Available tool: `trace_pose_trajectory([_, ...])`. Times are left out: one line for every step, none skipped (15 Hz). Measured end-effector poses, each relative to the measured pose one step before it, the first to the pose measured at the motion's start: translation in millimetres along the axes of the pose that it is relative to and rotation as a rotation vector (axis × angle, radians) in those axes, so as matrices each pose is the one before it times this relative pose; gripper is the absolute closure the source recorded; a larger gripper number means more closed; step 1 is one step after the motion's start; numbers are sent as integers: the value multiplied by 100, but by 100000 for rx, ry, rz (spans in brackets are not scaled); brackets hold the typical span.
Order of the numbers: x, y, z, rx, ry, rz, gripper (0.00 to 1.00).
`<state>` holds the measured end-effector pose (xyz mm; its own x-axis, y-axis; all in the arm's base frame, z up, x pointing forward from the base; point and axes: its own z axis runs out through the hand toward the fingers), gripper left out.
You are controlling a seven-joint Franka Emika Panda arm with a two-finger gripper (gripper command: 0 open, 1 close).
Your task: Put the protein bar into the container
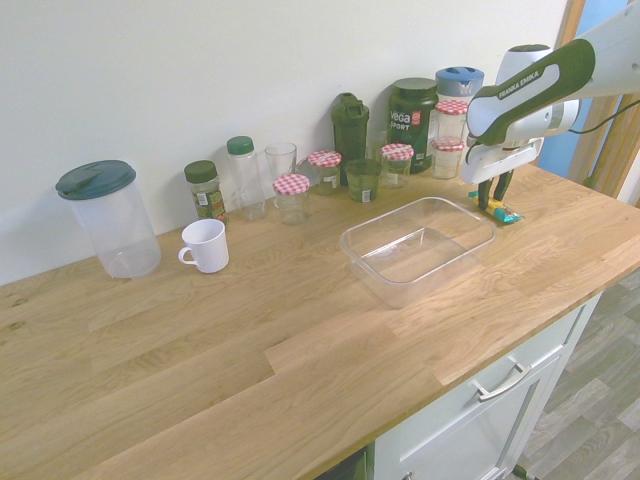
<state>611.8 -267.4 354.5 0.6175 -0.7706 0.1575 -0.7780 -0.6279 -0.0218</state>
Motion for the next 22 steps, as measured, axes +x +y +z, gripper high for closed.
trace_pose_trajectory([82,65,-1194,955,952,196,100])
trace_pose_trajectory([-9,166,-1392,962,731,270,100])
trace_pose_trajectory([-161,178,-1265,883,534,144,100])
trace_pose_trajectory([-342,74,-1274,883,559,-254,100])
trace_pose_trajectory([-569,2,-1264,943,532,-618,100])
trace_pose_trajectory([-880,-188,-1334,934,629,-1283,100])
trace_pose_trajectory([-1111,-361,-1331,925,643,-1803,100])
trace_pose_trajectory([-1328,-479,-1130,674,411,-1810,100])
trace_pose_trajectory([-1526,-554,-1000,497,238,-1319,100])
trace_pose_trajectory([-1430,-704,-753,276,254,-1198,100])
trace_pose_trajectory([-1420,-843,-521,-42,268,-994,100])
trace_pose_trajectory([-1329,-941,-365,-104,166,-823,100])
trace_pose_trajectory([-1245,-1053,-274,-148,208,-956,100])
trace_pose_trajectory([-1302,-1184,-94,-180,81,-757,100])
trace_pose_trajectory([-1191,-1024,147,-294,158,-718,100])
trace_pose_trajectory([-1148,-1032,153,-328,-12,-689,100])
trace_pose_trajectory([-785,-797,193,-390,-146,-665,100])
trace_pose_trajectory([-652,-574,188,-408,224,-149,100])
trace_pose_trajectory([-506,-432,194,-547,338,-386,100])
trace_pose_trajectory([-336,-316,92,-333,134,-190,100])
trace_pose_trajectory([-267,-111,215,-485,10,-36,100])
trace_pose_trajectory([-316,-98,302,-436,-322,-146,100])
